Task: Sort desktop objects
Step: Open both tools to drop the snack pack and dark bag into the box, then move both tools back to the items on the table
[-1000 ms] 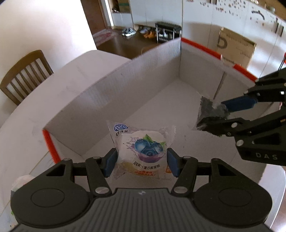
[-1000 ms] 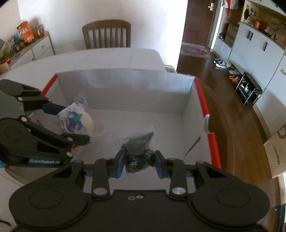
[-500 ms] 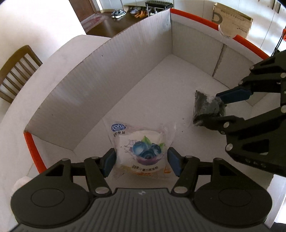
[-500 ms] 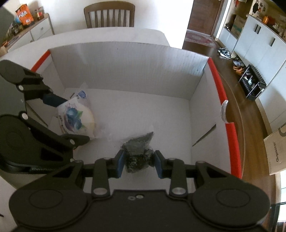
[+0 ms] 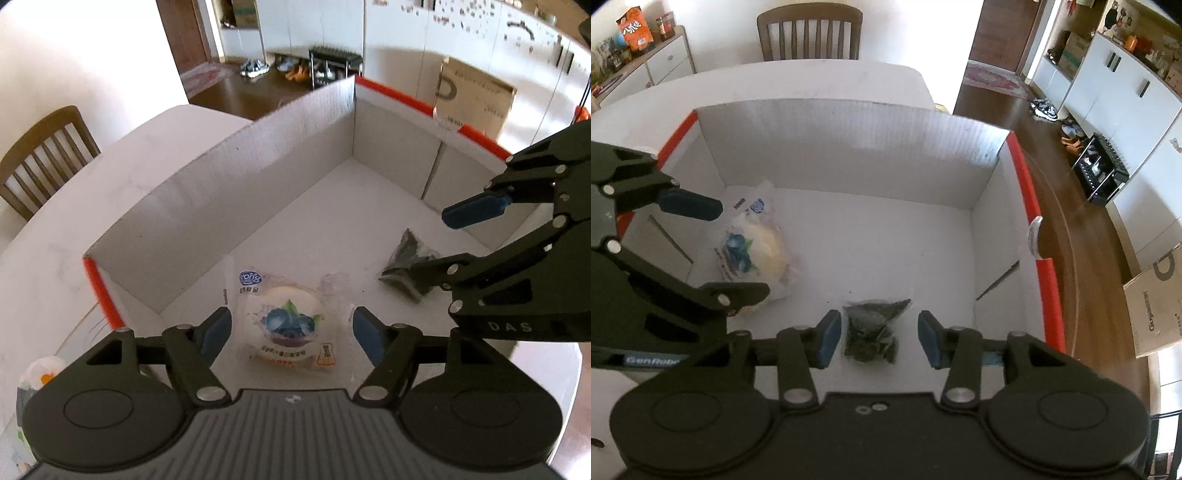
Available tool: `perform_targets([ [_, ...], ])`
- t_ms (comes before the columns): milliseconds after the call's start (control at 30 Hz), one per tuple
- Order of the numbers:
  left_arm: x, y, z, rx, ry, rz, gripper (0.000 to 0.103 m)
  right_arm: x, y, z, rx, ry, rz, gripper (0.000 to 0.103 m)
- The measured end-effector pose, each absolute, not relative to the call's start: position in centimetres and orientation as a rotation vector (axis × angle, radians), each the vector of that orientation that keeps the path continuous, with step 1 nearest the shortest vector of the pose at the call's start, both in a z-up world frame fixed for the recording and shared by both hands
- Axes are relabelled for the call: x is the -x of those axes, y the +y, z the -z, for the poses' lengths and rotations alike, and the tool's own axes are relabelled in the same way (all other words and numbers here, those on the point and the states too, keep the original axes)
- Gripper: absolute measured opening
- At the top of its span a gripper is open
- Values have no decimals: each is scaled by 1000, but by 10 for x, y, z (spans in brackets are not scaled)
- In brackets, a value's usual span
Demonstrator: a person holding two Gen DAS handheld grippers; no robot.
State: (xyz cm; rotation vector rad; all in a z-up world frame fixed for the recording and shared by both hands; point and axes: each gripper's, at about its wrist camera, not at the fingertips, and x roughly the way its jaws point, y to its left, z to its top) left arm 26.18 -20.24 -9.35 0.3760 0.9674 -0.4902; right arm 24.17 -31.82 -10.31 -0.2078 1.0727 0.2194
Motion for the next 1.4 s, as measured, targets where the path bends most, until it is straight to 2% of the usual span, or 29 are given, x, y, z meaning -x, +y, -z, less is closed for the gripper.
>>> perform_targets([
  [167,-256,-193,76,-311,885,488,72,-238,-315,91,201,1053,-214,47],
  [267,-250,-188,65,-295,823,487,72,-233,-316,82,182,1029,-203,54],
  [333,-242,-182,59,-286,793,496,72,-229,-317,76,156,1018,-190,63],
  [500,-231,-164,51,-221,778,511,72,-216,-311,65,119,1000,-177,64],
  [567,-227,-155,48,-193,773,520,73,-211,-309,61,96,986,-180,67],
  [633,-221,-145,44,-178,759,525,78,-205,-308,56,72,967,-182,72],
  [733,-214,-134,41,-163,743,530,79,-196,-305,49,40,948,-177,74],
  [800,-209,-126,40,-152,736,532,84,-190,-303,45,26,936,-165,75],
  [933,-200,-109,37,-132,727,535,85,-180,-295,38,-9,921,-161,75],
  [1000,-194,-101,37,-123,723,538,98,-176,-289,36,-17,913,-165,75],
  [1067,-188,-91,35,-115,711,530,102,-171,-281,32,-26,902,-175,75],
  [1400,-163,-33,19,-51,654,467,102,-148,-233,18,-71,838,-224,76],
])
